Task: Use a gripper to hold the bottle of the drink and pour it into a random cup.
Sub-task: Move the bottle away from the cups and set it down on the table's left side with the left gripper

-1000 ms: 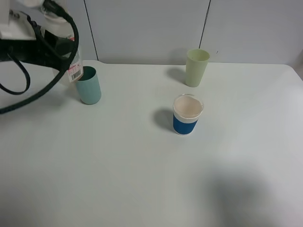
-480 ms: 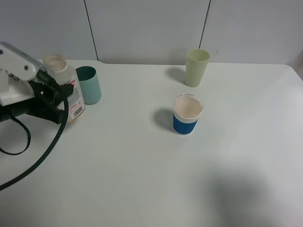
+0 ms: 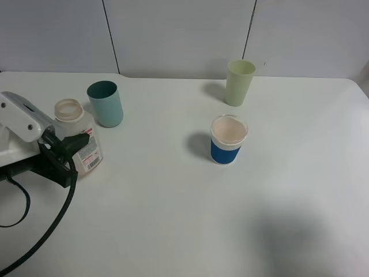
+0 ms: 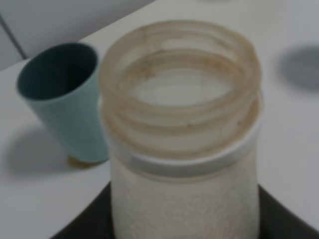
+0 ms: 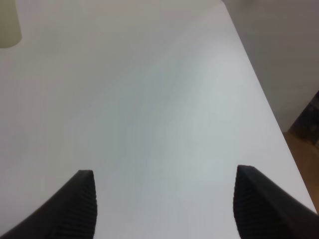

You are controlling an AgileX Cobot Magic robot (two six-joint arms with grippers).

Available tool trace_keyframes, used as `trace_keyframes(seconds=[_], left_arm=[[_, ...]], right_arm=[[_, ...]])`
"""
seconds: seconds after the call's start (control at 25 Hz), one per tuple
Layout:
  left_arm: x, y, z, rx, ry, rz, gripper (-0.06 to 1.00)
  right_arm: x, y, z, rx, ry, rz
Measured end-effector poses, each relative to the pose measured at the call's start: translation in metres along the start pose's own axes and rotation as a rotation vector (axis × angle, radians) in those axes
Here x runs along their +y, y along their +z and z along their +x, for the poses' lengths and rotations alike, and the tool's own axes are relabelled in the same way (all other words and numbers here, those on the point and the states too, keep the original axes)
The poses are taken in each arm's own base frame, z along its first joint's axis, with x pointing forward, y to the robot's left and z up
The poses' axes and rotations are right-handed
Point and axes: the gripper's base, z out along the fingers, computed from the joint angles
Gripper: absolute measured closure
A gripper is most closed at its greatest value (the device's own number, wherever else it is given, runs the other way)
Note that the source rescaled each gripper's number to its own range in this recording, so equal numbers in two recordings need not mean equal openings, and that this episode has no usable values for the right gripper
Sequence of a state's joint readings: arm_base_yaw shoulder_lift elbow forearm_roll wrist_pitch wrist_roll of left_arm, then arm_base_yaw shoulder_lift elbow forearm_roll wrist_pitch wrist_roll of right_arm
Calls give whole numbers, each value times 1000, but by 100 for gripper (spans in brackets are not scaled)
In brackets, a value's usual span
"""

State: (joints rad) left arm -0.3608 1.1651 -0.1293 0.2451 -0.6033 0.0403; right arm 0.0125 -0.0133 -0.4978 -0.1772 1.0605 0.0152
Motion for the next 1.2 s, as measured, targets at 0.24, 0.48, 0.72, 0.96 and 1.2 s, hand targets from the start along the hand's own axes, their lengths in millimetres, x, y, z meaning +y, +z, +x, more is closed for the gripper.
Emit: trace_keyframes(seconds=[0.24,0.48,0.72,0.96,1.2], left_arm=[[-5,8,6,18,-48,54,94],[-10,27,19,0,-104,99,94],[-14,41,33,-10,-148,130,94],[-15,43,36,-15,-130,135,94],[-15,43,36,-18,-109,135,94]], right_arm=[[0,0,0,0,0,0],[0,0,0,0,0,0],[0,0,0,0,0,0],[0,0,0,0,0,0],[0,0,0,0,0,0]])
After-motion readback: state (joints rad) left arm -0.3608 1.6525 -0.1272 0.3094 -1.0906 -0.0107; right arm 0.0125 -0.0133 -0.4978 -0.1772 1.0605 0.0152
